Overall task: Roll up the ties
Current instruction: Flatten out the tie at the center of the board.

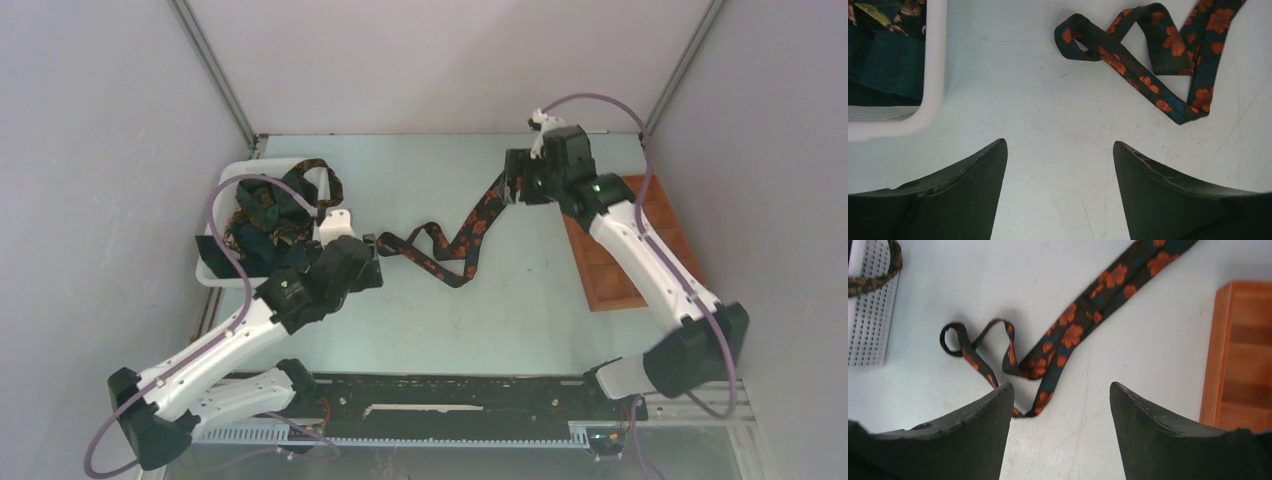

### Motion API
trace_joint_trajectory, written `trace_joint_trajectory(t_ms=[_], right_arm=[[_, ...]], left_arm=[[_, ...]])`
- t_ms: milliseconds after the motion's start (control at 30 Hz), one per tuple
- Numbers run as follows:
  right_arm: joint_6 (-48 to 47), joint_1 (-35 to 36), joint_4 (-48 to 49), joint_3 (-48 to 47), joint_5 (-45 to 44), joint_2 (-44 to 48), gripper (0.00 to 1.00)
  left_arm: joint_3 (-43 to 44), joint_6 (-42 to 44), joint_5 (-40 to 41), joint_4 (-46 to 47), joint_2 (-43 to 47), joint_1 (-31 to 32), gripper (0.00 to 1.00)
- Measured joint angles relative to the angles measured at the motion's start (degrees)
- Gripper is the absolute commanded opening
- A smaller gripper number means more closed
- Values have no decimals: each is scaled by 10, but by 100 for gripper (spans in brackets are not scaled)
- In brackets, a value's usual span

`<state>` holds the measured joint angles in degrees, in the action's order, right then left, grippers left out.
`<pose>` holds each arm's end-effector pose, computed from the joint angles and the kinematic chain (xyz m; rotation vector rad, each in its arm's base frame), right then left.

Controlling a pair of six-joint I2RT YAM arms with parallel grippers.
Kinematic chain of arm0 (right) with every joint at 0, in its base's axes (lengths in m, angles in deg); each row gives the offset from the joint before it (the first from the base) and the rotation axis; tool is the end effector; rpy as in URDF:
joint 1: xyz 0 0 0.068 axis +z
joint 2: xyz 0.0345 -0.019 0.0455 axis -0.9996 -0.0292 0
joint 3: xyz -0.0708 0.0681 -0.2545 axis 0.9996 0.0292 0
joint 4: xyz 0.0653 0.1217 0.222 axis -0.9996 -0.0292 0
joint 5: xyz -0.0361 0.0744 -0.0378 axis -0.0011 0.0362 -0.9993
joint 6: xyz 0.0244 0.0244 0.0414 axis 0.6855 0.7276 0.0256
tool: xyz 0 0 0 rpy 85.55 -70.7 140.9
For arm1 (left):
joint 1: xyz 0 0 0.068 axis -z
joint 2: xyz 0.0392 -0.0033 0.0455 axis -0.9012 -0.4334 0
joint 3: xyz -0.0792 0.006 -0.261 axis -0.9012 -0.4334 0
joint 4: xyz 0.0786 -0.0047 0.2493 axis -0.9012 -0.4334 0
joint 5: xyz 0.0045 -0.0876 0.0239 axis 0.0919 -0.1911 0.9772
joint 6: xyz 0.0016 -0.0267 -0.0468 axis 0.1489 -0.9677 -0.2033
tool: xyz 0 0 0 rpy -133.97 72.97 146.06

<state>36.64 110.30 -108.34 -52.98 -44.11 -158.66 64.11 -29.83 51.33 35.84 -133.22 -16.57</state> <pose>0.3033 0.1230 0.3668 -0.1258 2.2239 0.3834 0.1333 -0.1165 0.3007 -0.1067 2.1968 -0.1136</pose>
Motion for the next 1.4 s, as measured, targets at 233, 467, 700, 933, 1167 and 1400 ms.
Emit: trace_joint_trajectory(t_ms=[233,467,700,933,1167,1400], right_arm=[[32,14,6,182,35,134,72],[53,113,4,258,44,213,72],[66,144,8,311,39,252,71],[68,155,8,339,34,254,71],[71,163,9,347,31,255,71],[72,164,13,354,28,254,71]], left_arm=[[9,31,-110,72,-109,-129,78],[70,73,-185,115,-263,-202,73],[141,103,-220,145,-394,-229,65],[173,115,-239,156,-481,-250,53],[181,123,-255,166,-522,-250,7],[170,129,-275,195,-516,-250,0]])
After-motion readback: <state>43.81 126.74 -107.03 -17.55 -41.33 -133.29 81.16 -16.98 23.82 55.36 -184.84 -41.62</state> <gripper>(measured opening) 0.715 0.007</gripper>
